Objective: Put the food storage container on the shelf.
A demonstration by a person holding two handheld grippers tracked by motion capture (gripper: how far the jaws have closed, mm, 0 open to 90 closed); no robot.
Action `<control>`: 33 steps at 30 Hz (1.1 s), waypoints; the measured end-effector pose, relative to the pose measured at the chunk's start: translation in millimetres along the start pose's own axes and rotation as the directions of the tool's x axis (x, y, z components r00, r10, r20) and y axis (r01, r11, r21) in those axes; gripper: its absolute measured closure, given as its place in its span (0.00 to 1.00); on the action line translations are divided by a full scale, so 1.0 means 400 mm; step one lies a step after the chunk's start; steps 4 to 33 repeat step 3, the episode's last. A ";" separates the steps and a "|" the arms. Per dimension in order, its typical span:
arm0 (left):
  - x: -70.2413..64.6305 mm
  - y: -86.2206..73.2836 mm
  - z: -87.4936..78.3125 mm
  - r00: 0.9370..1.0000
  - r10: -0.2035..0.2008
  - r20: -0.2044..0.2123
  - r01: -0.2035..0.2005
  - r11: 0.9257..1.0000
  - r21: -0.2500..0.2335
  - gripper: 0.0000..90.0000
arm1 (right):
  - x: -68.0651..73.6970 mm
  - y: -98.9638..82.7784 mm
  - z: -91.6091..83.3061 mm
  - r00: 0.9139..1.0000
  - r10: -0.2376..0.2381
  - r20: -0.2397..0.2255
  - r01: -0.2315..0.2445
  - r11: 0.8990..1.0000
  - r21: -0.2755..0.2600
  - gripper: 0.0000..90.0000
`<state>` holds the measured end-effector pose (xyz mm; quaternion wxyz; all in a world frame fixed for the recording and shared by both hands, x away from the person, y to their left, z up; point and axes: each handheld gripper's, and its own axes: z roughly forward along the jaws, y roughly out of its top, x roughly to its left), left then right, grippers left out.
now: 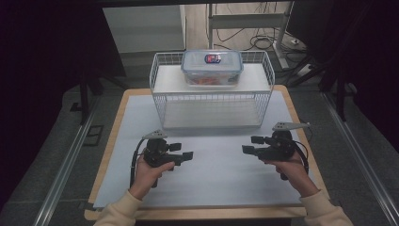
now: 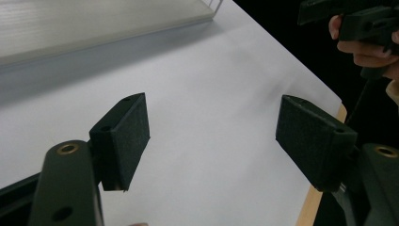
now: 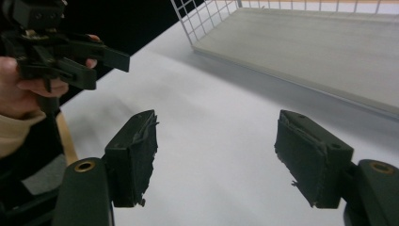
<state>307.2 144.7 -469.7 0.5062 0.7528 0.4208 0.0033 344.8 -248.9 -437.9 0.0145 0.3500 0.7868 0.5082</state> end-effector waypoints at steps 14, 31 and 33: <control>0.002 -0.002 0.001 1.000 -0.015 0.013 0.015 1.000 -0.003 0.29 | 0.002 -0.005 -0.001 1.000 -0.015 0.019 0.015 1.000 0.005 0.31; 0.002 -0.002 0.001 1.000 -0.015 0.013 0.015 1.000 -0.003 0.29 | 0.002 -0.005 -0.001 1.000 -0.015 0.019 0.015 1.000 0.005 0.31; 0.002 -0.002 0.001 1.000 -0.015 0.013 0.015 1.000 -0.003 0.29 | 0.002 -0.005 -0.001 1.000 -0.015 0.019 0.015 1.000 0.005 0.31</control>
